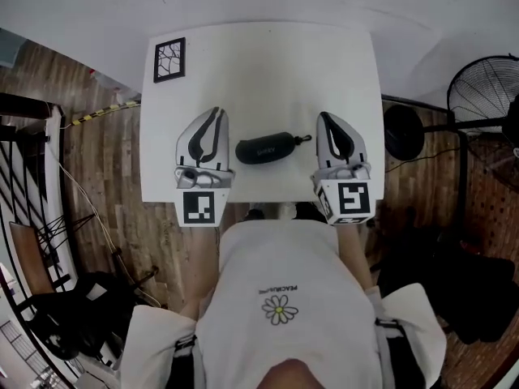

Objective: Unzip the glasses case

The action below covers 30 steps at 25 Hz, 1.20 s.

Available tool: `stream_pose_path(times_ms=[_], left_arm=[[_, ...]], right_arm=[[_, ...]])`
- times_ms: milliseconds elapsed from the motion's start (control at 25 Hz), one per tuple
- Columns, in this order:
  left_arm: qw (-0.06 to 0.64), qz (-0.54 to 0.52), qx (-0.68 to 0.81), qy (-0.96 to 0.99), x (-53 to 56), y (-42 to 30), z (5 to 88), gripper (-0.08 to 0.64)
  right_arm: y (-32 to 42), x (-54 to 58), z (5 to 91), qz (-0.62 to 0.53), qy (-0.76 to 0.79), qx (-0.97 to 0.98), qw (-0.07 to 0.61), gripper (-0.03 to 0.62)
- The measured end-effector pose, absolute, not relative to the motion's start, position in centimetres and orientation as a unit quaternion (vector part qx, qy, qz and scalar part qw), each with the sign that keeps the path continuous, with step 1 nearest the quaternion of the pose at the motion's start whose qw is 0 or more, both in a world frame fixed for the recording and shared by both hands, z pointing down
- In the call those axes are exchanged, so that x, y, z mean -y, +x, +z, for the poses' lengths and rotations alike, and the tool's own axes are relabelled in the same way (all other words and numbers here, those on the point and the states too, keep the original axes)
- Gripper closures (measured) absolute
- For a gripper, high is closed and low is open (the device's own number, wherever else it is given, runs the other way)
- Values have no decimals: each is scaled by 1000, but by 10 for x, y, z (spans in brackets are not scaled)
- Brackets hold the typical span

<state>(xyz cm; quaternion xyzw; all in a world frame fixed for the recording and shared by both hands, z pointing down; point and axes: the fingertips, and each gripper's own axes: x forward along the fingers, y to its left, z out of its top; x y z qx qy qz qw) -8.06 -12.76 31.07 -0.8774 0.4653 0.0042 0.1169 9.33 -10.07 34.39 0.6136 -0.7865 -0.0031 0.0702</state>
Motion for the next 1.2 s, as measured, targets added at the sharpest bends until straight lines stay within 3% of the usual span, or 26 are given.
stream_pose_path(times_ms=[240, 400, 560, 720, 1200], left_arm=[[120, -12, -445, -887, 128, -77, 319, 521], [122, -66, -351, -926, 117, -57, 344, 329], [86, -208, -221, -949, 93, -38, 418, 252], [60, -300, -168, -937, 72, -36, 478, 244], [-68, -340, -187, -919, 65, -68, 561, 242]], right_arm=[[98, 92, 362, 11, 617, 782, 90, 584], [99, 83, 372, 24, 619, 778, 102, 584], [94, 74, 381, 40, 619, 778, 102, 584], [93, 66, 387, 46, 621, 774, 115, 584], [107, 48, 401, 67, 628, 763, 138, 584]])
